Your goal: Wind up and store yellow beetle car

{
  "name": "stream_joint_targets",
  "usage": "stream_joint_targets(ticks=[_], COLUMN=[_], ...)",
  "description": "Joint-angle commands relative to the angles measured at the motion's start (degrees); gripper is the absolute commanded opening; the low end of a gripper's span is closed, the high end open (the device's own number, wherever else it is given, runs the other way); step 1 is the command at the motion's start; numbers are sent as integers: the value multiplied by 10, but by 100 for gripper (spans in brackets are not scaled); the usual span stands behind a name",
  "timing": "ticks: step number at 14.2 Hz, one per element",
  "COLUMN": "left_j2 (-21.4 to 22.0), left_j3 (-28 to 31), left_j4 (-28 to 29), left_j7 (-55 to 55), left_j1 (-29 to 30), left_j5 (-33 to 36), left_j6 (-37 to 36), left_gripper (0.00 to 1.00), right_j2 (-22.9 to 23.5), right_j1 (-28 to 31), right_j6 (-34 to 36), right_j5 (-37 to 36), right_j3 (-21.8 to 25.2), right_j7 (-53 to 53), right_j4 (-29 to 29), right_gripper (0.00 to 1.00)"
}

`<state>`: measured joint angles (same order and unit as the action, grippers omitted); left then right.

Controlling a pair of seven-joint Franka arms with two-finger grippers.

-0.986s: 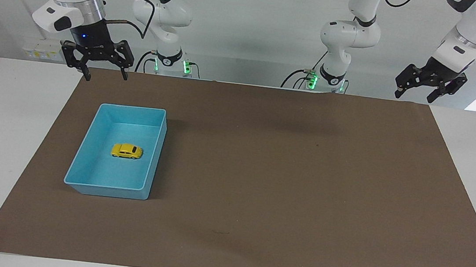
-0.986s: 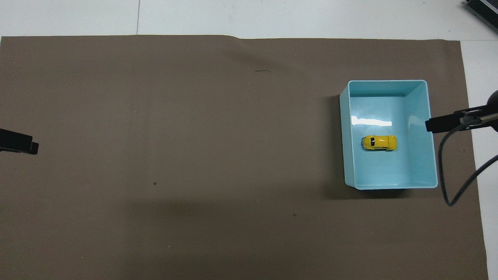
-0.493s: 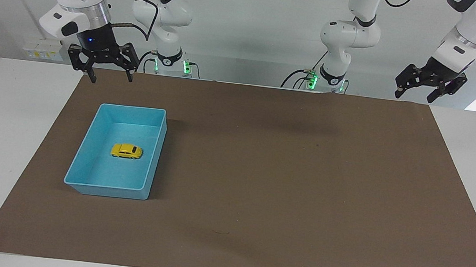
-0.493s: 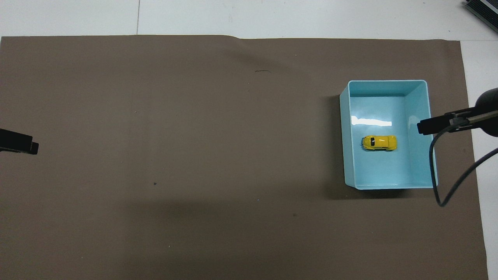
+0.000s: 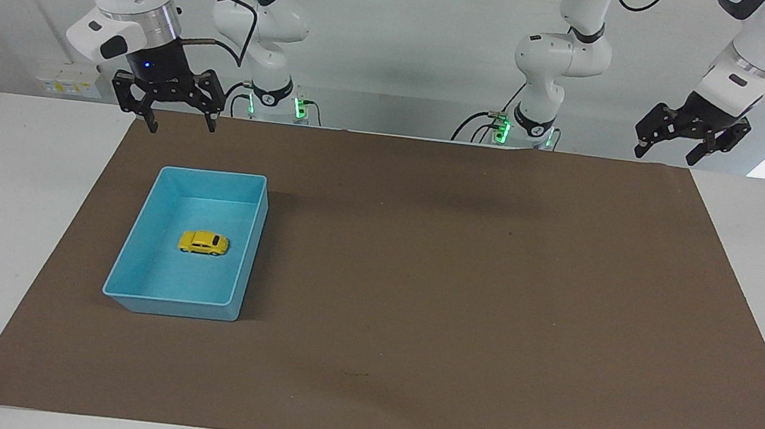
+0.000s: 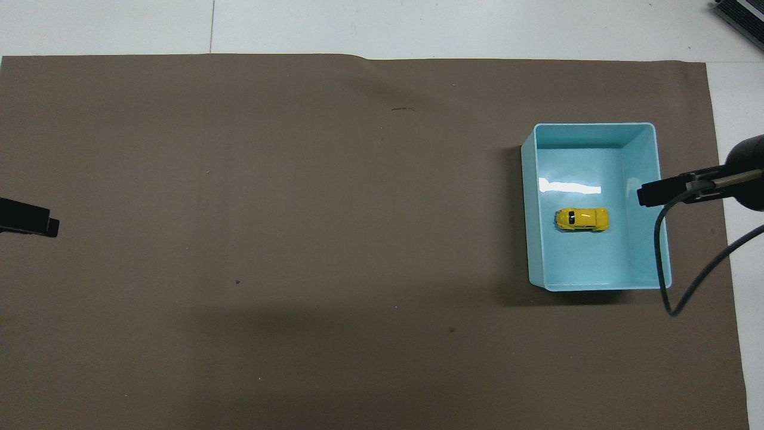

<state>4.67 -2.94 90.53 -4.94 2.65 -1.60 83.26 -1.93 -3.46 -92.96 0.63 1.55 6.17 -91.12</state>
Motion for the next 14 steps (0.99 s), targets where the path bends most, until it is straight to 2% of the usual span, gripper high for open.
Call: stream_joint_targets(ticks=[1,14], left_j2=[14,13], left_j3=[-1,-1], left_j4=[13,13], left_j7=[1,1], left_j1=[4,4], left_j5=[-3,-3], left_j6=[-1,-1], left_gripper=[100,100], right_j2=[-3,-3], right_j1=[-5,4], right_j6=[7,7], right_j5=[8,-4], right_j3=[7,6], right_j7=[-12,-9], right_j4=[7,6], right_gripper=[100,100])
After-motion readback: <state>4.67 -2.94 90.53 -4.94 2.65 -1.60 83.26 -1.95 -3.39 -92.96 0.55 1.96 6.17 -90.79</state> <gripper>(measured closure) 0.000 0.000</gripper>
